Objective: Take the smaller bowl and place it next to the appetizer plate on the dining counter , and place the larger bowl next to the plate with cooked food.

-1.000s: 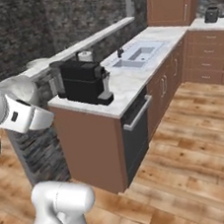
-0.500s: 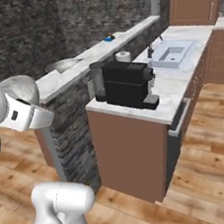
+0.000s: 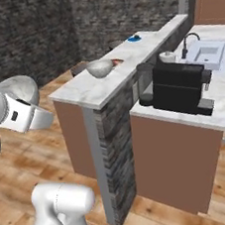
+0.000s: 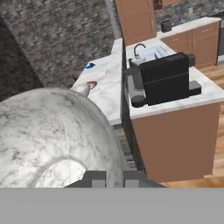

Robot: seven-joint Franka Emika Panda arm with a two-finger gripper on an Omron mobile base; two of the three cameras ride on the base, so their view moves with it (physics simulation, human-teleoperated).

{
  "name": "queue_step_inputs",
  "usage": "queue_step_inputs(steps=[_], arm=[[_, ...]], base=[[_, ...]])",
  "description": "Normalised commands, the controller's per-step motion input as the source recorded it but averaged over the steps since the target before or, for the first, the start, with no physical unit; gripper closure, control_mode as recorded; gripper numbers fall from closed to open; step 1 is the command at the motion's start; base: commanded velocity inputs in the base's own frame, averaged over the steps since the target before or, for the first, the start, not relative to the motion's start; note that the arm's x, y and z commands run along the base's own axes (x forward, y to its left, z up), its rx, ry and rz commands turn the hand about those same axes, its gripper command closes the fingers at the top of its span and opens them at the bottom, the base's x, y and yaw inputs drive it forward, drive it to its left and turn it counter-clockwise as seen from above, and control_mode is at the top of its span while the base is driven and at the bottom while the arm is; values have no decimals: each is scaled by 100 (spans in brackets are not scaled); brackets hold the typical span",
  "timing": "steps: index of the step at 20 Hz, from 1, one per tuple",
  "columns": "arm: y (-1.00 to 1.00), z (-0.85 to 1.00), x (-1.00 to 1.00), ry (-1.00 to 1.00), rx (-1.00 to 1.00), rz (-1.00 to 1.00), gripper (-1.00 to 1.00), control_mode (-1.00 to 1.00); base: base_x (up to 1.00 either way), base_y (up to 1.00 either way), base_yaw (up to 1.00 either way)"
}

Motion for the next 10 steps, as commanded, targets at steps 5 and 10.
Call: queue_step_inputs(steps=[5, 10], arm=[[0, 0, 0, 0, 0, 0, 100, 100], [0, 0, 0, 0, 0, 0, 100, 100]], base=[[15, 100, 0], [59, 100, -10]])
